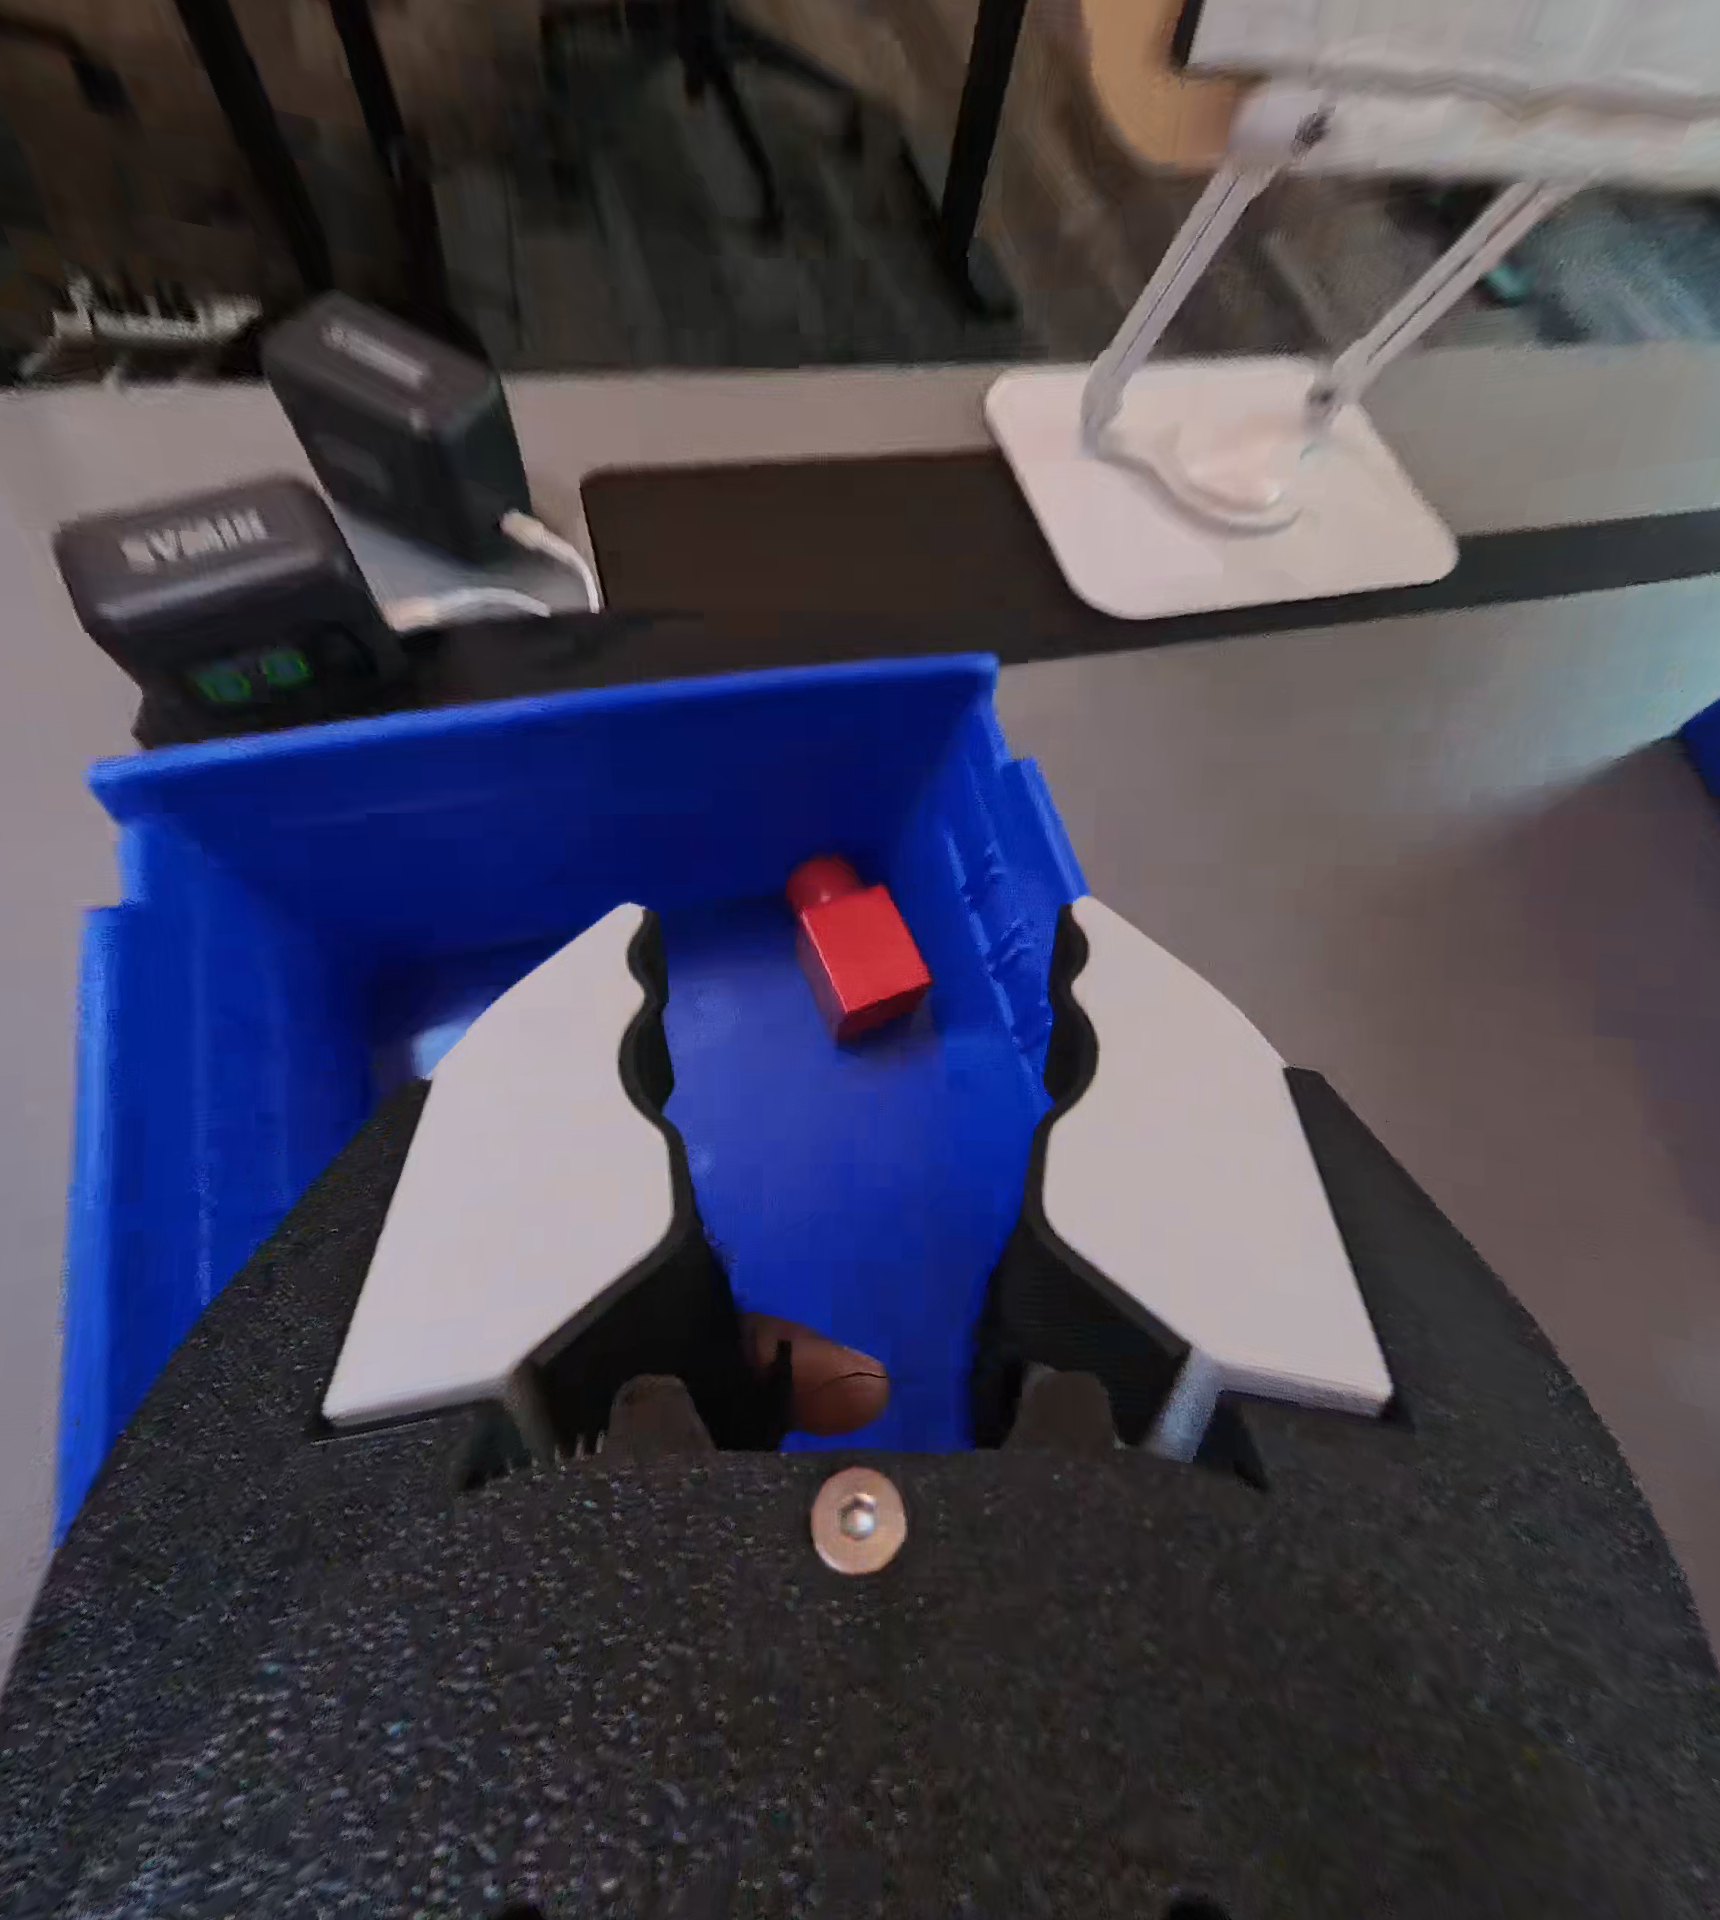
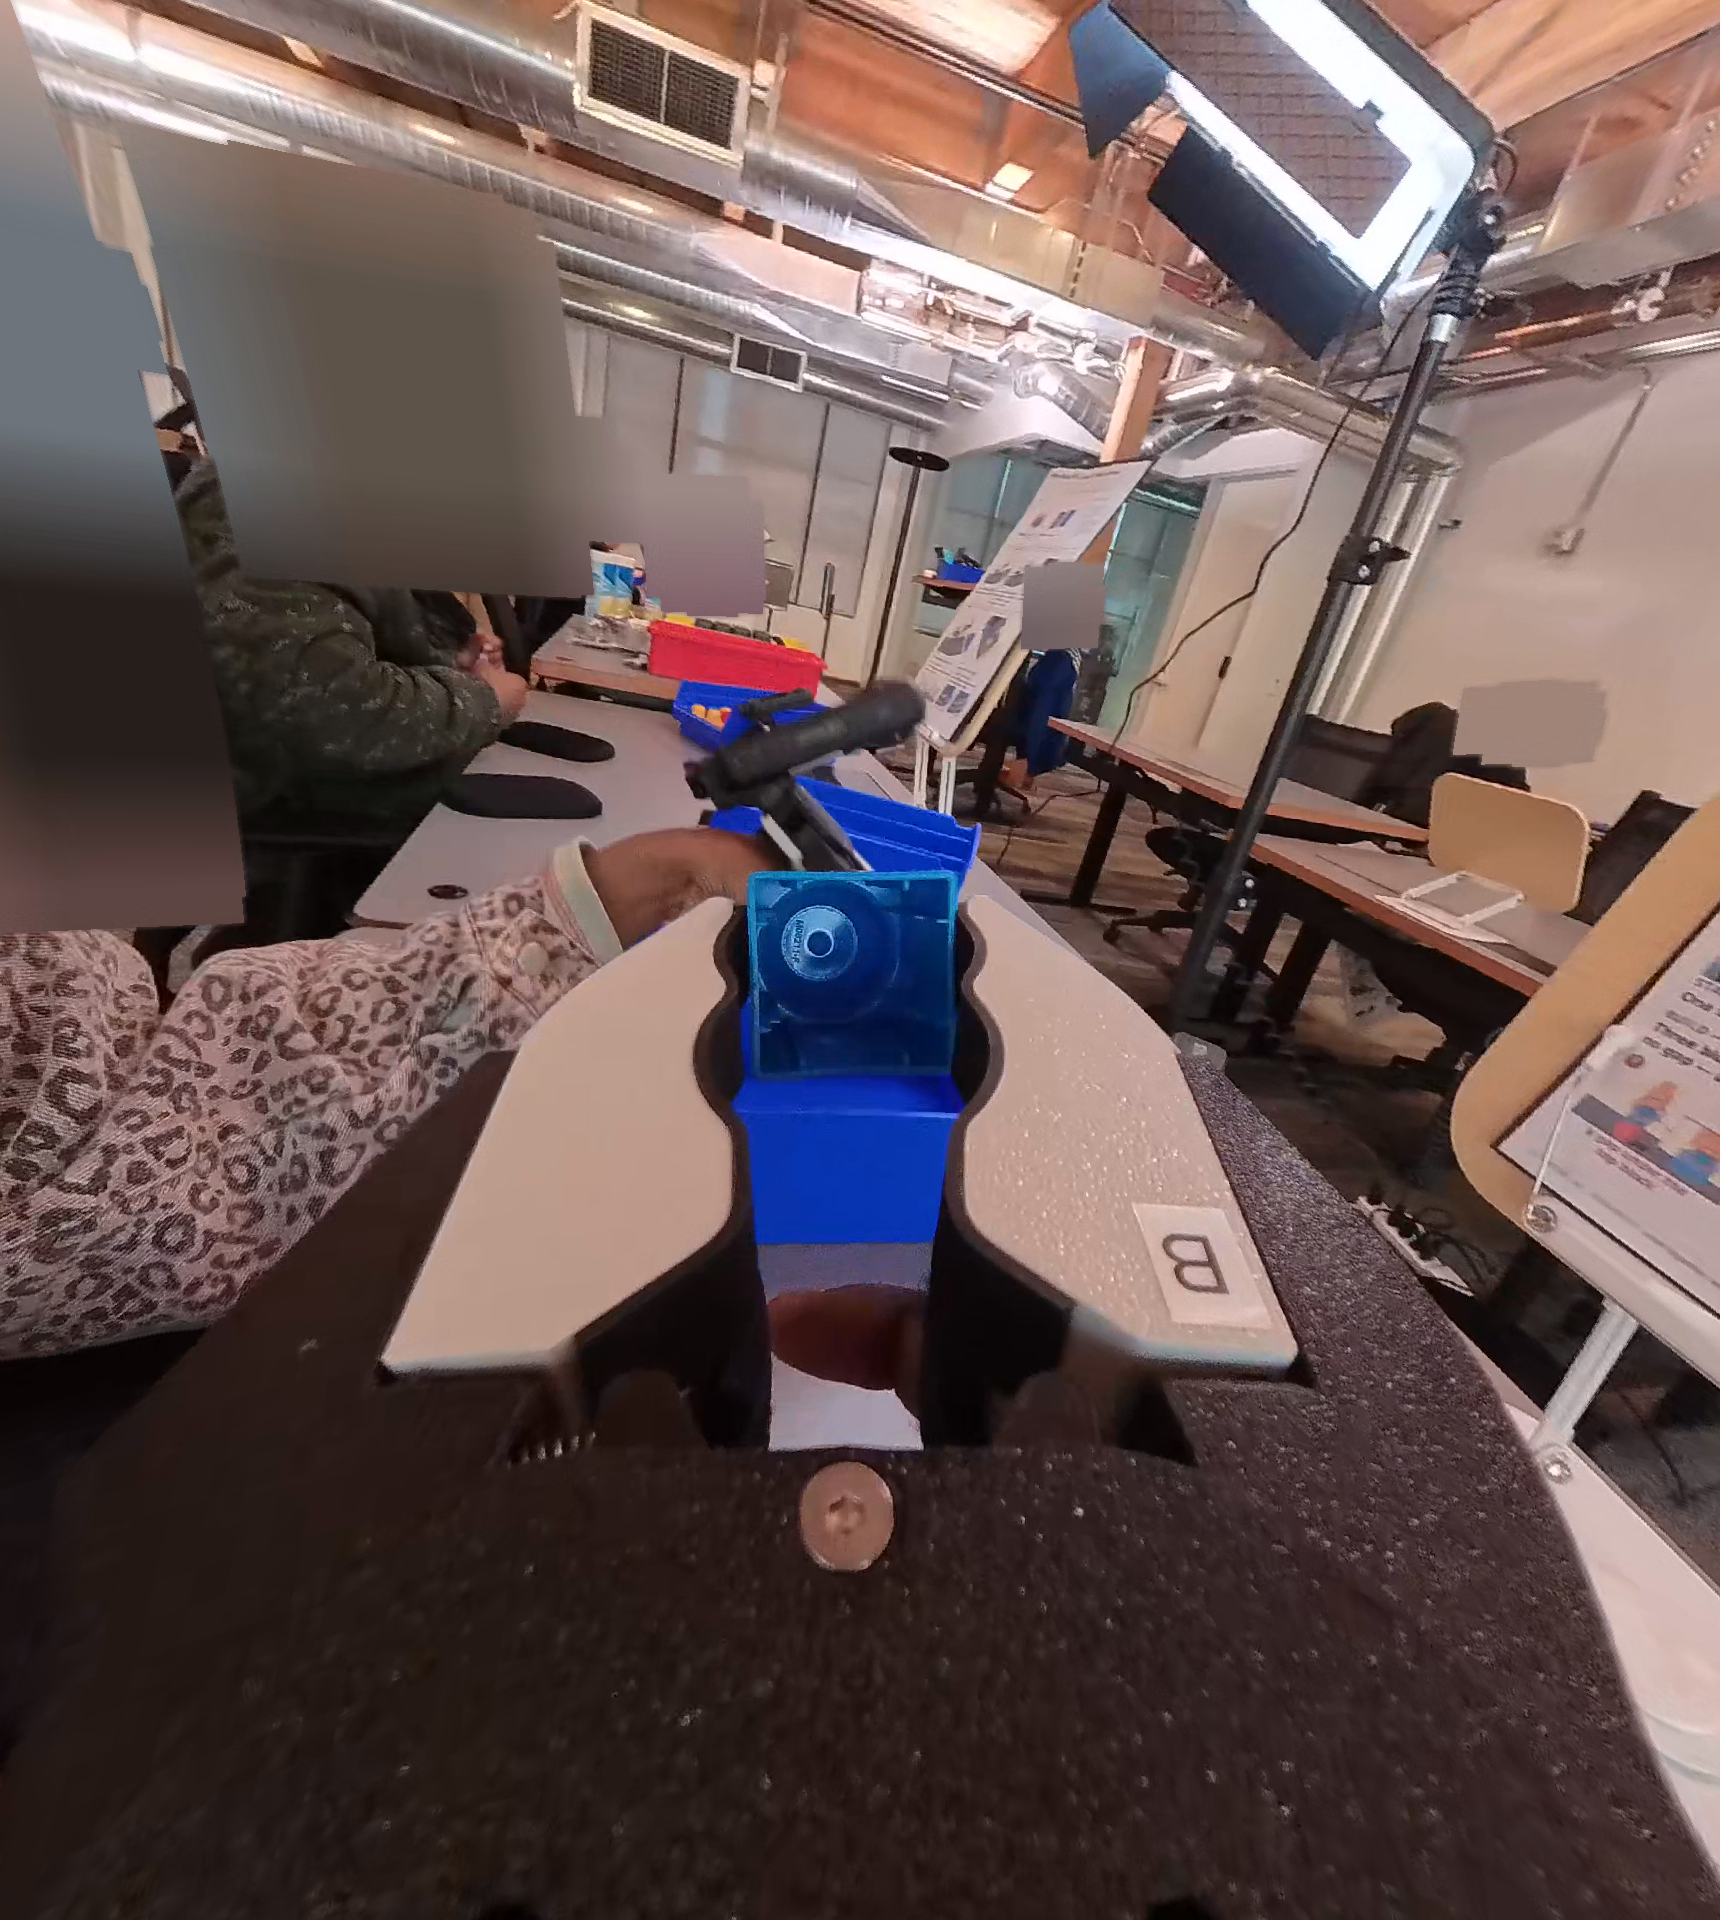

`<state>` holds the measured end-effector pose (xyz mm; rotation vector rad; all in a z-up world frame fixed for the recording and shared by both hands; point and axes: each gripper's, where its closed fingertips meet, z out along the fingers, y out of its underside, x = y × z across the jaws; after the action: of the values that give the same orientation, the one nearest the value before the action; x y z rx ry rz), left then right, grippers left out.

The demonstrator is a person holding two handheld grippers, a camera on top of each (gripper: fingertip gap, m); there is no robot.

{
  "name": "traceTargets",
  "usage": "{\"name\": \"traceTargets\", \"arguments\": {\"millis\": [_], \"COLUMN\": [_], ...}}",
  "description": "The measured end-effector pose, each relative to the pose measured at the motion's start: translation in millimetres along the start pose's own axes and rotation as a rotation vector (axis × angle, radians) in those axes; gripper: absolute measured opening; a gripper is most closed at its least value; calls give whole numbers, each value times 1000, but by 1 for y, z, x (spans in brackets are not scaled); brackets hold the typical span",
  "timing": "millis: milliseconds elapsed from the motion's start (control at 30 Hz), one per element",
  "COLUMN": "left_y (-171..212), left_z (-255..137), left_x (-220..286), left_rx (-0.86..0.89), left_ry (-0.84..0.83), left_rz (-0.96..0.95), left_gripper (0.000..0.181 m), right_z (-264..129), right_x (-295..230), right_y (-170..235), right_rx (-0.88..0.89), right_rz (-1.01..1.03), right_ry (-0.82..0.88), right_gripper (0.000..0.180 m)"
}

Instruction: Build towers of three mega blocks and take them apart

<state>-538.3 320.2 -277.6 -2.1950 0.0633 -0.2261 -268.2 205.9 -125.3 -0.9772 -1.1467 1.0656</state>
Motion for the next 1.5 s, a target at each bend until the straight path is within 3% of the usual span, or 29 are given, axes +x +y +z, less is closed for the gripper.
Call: {"name": "traceTargets", "arguments": {"millis": [33,200,367,433,467,500,600,633,700,800,867,933,1033,1167,1233,1300,1367,1500], "left_y": [11,51,74,80,89,102,141,145,133,86,55,35,23,48,68,85,98,92], "left_z": [16,83,96,86,74,59,11,0,-4,20,37,44,56,88,94,82,56,24], "left_x": [-5,-10,-11,-17,-25,-31,-8,-11,-37,-50,-45,-51,-53,-61,-69,-71,-74,-62], "left_rx": [-34,-101,-220,-266,-345,-449,-684,-703,-638,-339,-137,-51,-90,-328,-440,-524,-597,-408], "left_ry": [-21,-10,-40,-75,-121,-146,64,59,-71,-160,-173,-261,-348,-383,-391,-357,-344,-239], "left_rz": [-12,-114,-28,-32,-4,47,84,112,230,346,270,134,76,165,239,287,346,263], "left_gripper": [71,67,63,51,34,28,38,43,54,58,60,63,77,83,75,56,57,65], "right_z": [1,7,14,13,12,11,5,3,1,1,3,3,1,-3,-7,-13,-20,-27], "right_x": [1,4,3,2,2,2,3,3,4,1,-1,-2,1,2,3,5,7,10], "right_y": [2,15,22,22,21,18,9,6,3,0,0,2,2,-4,-8,-12,-18,-24], "right_rx": [-9,-55,-78,-85,-85,-79,-47,-36,-18,-2,-5,-21,-32,-12,-11,-8,14,42], "right_rz": [-3,-3,-2,-12,-18,-23,-28,-28,-25,-19,-25,-39,-54,-60,-83,-100,-99,-91], "right_ry": [5,17,9,11,15,20,31,34,36,21,15,17,33,44,57,76,91,105], "right_gripper": [36,36,36,36,36,36,36,36,36,36,36,36,36,36,36,36,36,36]}}
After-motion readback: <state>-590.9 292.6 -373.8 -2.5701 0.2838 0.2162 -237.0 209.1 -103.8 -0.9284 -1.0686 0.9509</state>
